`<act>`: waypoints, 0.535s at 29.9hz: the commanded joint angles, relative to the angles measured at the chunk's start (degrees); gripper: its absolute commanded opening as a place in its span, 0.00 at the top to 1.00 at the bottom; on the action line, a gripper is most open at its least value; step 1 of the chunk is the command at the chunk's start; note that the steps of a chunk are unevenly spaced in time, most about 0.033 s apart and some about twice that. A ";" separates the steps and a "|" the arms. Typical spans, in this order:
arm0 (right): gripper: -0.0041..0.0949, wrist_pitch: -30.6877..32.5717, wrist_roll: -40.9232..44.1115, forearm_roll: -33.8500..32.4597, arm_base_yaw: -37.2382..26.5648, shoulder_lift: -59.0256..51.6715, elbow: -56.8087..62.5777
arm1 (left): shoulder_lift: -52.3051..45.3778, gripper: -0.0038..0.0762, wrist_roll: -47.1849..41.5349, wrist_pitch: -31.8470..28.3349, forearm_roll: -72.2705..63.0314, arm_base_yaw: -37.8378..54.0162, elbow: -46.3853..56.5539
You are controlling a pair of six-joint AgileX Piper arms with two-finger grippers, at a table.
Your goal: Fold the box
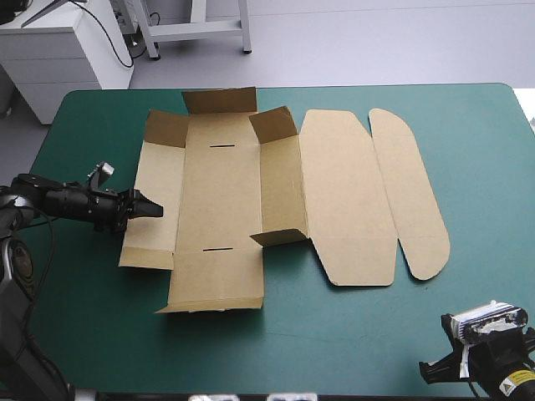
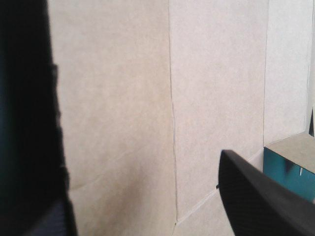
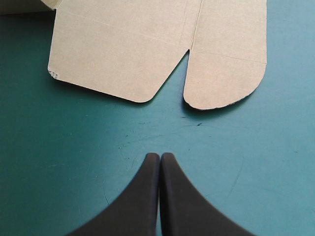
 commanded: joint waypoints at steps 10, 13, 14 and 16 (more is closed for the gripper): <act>0.97 -3.46 -0.11 0.49 0.02 0.82 -1.22 | -1.59 0.61 -5.03 4.89 3.49 -1.70 -0.58; 0.97 -3.46 -0.11 0.49 0.02 0.82 -1.22 | -1.59 0.73 -5.87 4.89 3.49 -1.70 -0.58; 0.97 -3.46 -0.11 0.49 0.02 0.82 -1.22 | -1.59 0.78 -5.87 4.89 3.49 -1.70 -0.58; 0.97 -3.46 -0.11 0.49 0.02 0.82 -1.22 | -1.59 0.89 -5.87 4.89 3.22 -1.70 -0.58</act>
